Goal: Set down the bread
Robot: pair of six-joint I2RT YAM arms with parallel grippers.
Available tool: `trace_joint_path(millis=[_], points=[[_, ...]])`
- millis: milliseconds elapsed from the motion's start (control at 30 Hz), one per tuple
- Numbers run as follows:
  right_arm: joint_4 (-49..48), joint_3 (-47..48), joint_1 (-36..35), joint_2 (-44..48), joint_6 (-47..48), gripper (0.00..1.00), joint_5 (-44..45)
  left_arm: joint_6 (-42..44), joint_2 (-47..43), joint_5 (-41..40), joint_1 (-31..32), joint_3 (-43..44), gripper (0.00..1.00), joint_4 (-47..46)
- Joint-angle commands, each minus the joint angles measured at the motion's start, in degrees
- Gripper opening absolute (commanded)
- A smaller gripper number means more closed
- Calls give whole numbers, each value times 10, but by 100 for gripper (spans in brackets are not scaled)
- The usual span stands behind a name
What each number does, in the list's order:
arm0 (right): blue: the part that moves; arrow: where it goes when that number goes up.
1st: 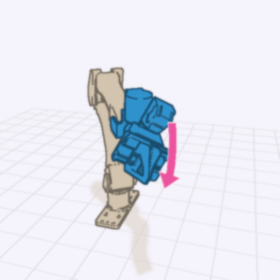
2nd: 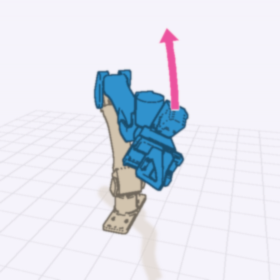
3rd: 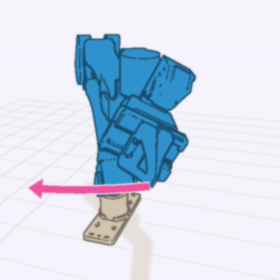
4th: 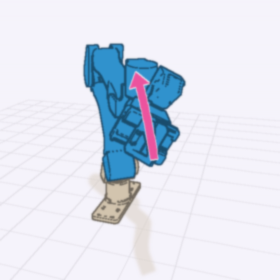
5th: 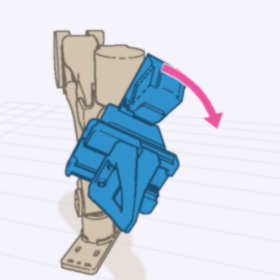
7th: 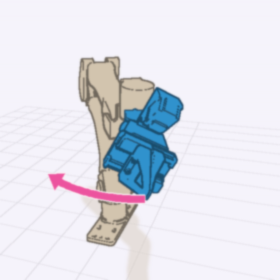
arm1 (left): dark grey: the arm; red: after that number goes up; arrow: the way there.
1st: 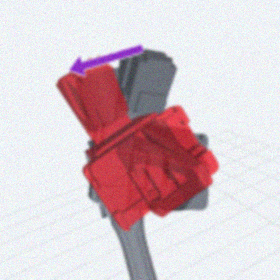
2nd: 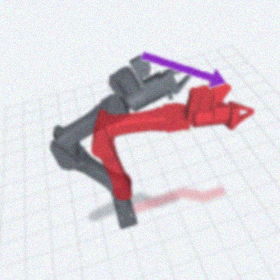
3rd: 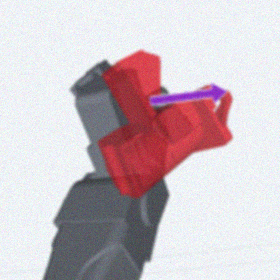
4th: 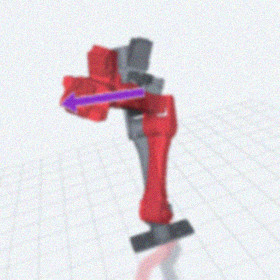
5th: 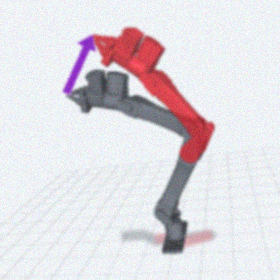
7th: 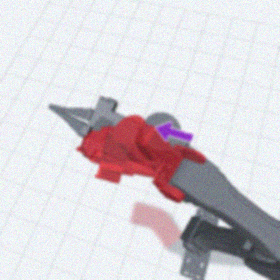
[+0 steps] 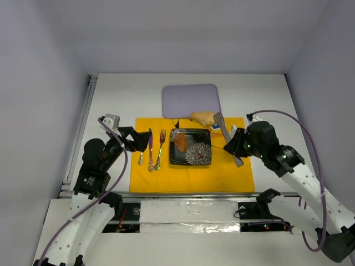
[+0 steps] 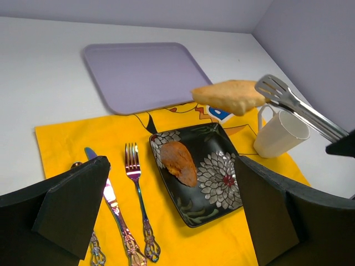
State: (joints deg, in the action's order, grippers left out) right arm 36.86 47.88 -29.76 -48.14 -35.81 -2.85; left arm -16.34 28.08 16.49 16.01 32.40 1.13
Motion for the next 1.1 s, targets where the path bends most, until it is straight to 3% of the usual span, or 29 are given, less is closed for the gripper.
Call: trace_joint_path(millis=[0, 500, 567, 733, 933, 1067], points=[[55, 10, -10, 26, -4, 16, -11, 3, 0, 2, -5, 25, 96, -24], [85, 2, -127, -23, -44, 19, 24, 4, -6, -4, -5, 25, 96, -19], [88, 0, -134, -27, -49, 23, 25, 4, -5, -3, -5, 25, 96, -18], [119, 20, -139, -11, -45, 50, 26, 3, -4, -1, -5, 24, 96, -21], [128, 46, -139, 1, -45, 53, 26, 3, 0, 4, -5, 24, 96, -23], [109, 99, -139, -5, -37, 51, 76, 2, -1, 6, -5, 23, 96, -23]])
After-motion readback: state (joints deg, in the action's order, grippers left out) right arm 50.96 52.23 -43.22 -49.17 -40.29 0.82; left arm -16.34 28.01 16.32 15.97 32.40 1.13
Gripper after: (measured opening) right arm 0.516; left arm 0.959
